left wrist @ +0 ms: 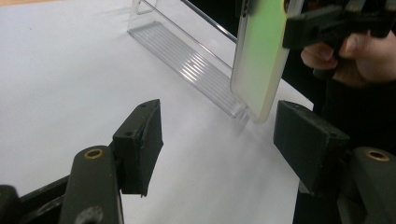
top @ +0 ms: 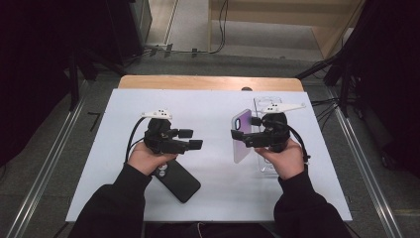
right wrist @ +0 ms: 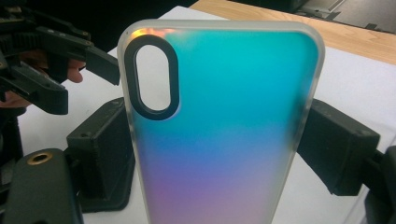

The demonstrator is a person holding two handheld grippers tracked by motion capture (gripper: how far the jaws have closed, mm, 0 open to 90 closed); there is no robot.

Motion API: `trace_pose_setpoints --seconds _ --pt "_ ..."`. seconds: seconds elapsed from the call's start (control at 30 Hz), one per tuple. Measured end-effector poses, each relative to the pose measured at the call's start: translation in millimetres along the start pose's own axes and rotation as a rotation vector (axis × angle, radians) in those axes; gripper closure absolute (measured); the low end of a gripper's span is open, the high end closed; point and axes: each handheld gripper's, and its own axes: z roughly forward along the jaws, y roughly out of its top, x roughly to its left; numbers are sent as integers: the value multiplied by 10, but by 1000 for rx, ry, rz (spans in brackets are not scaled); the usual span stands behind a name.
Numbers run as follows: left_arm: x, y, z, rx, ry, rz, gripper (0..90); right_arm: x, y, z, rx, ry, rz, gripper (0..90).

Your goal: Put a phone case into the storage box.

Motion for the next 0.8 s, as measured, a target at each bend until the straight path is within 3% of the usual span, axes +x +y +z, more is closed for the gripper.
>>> trace_pose_setpoints --seconds 0.13,0.8 --pt "35 -73 -27 7 -11 26 328 -44 27 -67 4 2 3 147" --pt "139 -355 -118 34 -10 28 298 -279 76 -328 -11 -69 44 147"
